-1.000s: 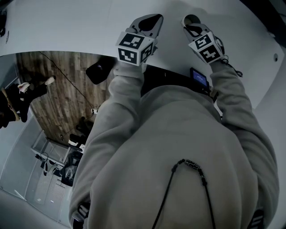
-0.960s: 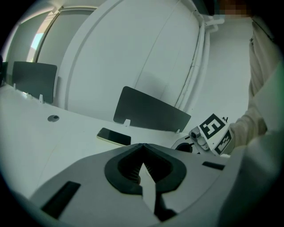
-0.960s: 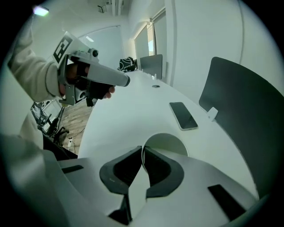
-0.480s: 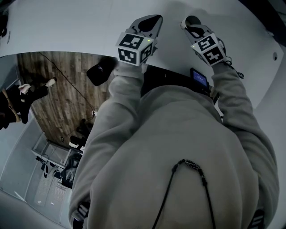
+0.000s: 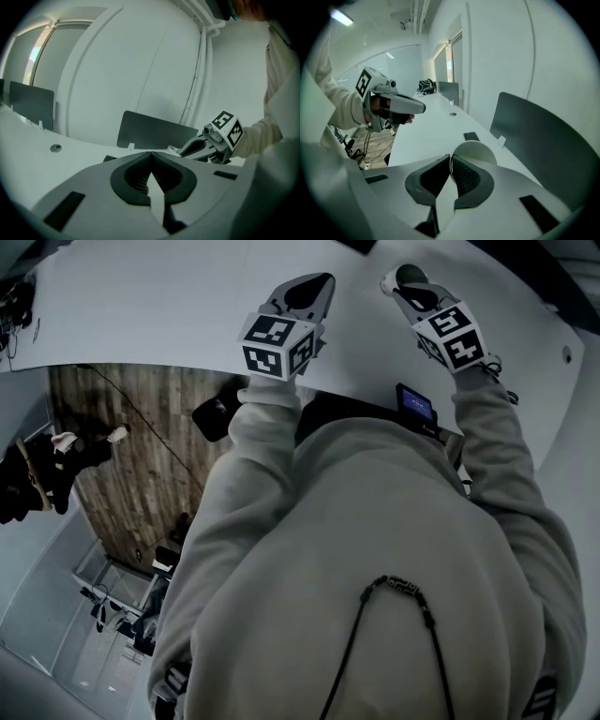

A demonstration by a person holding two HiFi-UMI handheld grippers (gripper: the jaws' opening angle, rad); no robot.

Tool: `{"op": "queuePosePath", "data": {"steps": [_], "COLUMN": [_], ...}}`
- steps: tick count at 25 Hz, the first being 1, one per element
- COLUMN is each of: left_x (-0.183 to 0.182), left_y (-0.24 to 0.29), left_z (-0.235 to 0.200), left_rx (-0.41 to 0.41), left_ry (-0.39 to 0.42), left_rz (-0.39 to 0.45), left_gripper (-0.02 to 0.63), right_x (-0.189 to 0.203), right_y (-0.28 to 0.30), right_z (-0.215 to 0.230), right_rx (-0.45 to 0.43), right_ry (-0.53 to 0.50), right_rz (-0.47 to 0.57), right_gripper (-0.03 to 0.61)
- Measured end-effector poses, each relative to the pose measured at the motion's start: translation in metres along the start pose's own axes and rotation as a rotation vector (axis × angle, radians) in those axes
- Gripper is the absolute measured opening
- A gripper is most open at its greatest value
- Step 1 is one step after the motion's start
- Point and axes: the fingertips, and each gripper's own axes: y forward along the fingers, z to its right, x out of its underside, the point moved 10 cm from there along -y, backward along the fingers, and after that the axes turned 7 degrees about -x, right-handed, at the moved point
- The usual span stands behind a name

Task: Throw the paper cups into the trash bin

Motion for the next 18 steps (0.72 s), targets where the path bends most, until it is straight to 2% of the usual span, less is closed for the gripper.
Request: {"op": "queuePosePath", "data": {"steps": [3,8,12,18], "left_x": [-0.016,-0.075,-0.098,-0.118], "left_y": [-0.002,0.012,0.022,0.025], "left_z": [0.002,0.005,0.017,0.047], "left_rx": [0.012,0.06,0.11,0.172], "left_ry": [0.04,0.114,0.16,0.195], "left_rz": [0.042,0.103,0.135,0.139], "left_gripper": [-0.005,-0.005,-0.005,-0.005], "right_x": [-0.021,-0.073,-0.084,-0.082], "right_y": [-0.023,-0.073,-0.102,-0.146], "right_z": [-0.001,0.022,0.027,0.03], "right_rx": [0.047,0.123,0.184,0.239], "right_ry": [-0.003,-0.04,-0.085,-0.036], "right_rz": [0.084,0.17,0.195,0.258], "right_gripper": [0.038,0.038,0.038,0.038]}}
